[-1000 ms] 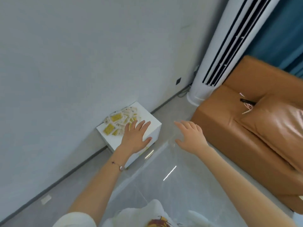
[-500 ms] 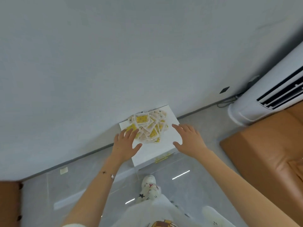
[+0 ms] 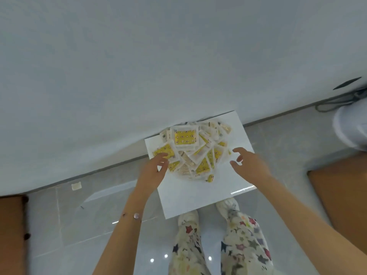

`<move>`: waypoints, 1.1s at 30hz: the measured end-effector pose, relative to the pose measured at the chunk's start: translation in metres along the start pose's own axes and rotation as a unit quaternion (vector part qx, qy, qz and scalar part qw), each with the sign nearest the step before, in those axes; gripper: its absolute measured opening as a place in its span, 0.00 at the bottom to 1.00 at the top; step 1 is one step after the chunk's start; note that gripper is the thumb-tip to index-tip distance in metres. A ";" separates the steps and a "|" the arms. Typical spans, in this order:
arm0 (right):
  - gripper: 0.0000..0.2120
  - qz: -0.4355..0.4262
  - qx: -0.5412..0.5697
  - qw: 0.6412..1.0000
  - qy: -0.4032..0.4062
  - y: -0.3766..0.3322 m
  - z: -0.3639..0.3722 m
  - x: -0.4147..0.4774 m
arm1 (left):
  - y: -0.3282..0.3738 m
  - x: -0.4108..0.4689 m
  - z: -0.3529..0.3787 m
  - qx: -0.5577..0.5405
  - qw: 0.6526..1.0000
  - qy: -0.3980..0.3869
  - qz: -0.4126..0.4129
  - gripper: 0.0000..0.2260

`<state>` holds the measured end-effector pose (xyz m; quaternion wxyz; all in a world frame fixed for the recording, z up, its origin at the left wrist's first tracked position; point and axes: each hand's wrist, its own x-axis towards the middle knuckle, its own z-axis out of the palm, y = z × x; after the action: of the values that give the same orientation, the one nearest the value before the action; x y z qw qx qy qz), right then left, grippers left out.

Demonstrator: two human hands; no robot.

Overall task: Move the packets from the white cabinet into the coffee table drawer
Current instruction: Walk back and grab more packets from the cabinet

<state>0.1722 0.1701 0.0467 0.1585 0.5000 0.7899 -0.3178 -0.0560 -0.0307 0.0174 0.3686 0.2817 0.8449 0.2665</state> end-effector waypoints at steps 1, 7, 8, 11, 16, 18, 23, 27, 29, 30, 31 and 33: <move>0.20 0.005 0.007 1.000 0.005 0.005 0.011 0.029 | -0.011 0.021 0.012 -0.027 0.999 0.014 -0.020 0.10; 0.14 0.061 0.149 0.985 0.066 0.027 0.042 0.147 | -0.046 0.098 0.067 -0.176 0.970 0.123 -0.113 0.08; 0.13 0.066 0.194 0.975 0.085 0.032 0.045 0.162 | -0.048 0.105 0.073 -0.199 0.961 0.148 -0.123 0.07; 0.14 0.100 0.333 0.930 0.118 0.043 0.051 0.200 | -0.054 0.119 0.089 -0.236 0.934 0.218 -0.154 0.04; 0.20 0.068 0.335 0.936 0.087 0.047 0.055 0.237 | -0.074 0.133 0.104 -0.127 0.950 0.245 -0.147 0.13; 0.22 0.040 0.331 0.941 0.047 0.047 0.058 0.242 | -0.085 0.136 0.108 -0.023 0.965 0.224 -0.135 0.17; 0.19 0.046 0.283 0.958 -0.024 0.038 0.060 0.239 | -0.084 0.126 0.110 0.063 0.968 0.179 -0.165 0.24; 0.25 0.063 0.268 0.958 -0.082 0.043 0.056 0.224 | -0.080 0.117 0.109 0.124 0.951 0.166 -0.230 0.27; 0.31 0.066 0.242 0.962 -0.111 0.047 0.058 0.214 | -0.078 0.114 0.108 0.116 0.947 0.185 -0.235 0.28; 0.32 0.066 0.240 0.962 -0.114 0.050 0.059 0.209 | -0.076 0.112 0.107 0.094 0.946 0.198 -0.237 0.28; 0.32 0.067 0.250 0.960 -0.110 0.054 0.062 0.206 | -0.076 0.111 0.106 0.061 0.945 0.209 -0.242 0.28; 0.27 0.071 0.298 0.948 -0.088 0.061 0.066 0.201 | -0.071 0.112 0.105 -0.007 0.945 0.229 -0.233 0.23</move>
<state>0.1320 0.2837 -0.1378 0.0934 0.5496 0.6041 -0.5694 -0.0582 0.0206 -0.1438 0.2193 0.0057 0.9465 0.2367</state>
